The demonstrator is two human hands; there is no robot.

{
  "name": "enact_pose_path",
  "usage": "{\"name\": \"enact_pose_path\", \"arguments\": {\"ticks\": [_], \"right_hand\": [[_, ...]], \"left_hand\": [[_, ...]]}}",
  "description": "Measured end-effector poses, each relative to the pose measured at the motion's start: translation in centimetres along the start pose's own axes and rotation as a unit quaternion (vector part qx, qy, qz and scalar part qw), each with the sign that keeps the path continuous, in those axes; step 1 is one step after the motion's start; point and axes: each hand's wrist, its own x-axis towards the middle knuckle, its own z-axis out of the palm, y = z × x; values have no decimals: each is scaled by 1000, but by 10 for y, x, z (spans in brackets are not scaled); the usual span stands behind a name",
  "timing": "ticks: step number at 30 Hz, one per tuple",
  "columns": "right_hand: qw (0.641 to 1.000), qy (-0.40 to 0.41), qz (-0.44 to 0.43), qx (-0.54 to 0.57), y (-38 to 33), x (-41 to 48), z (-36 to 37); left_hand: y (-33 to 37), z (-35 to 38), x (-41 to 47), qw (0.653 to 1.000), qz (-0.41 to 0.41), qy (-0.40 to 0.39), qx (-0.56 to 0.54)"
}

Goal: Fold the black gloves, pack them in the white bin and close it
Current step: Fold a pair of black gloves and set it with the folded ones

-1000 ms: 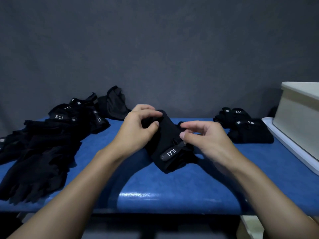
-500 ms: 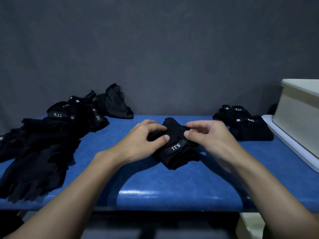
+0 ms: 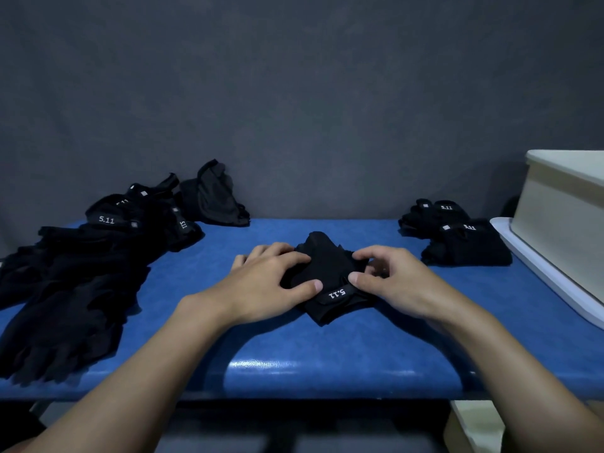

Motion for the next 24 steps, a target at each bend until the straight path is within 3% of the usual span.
{"name": "enact_pose_path", "arguments": {"ticks": [6, 10, 15, 24], "right_hand": [[994, -97, 4, 51, -10, -11, -2], [999, 16, 22, 32, -3, -3, -12], [998, -14, 16, 53, -4, -3, -5], [992, 68, -100, 18, -12, -4, -4]], "left_hand": [[8, -10, -10, 1000, -4, 0, -12], [8, -11, -17, 999, 12, -25, -16], [8, -9, -20, 998, 13, -54, -24], [14, -12, -28, 998, 36, -56, 7]]}}
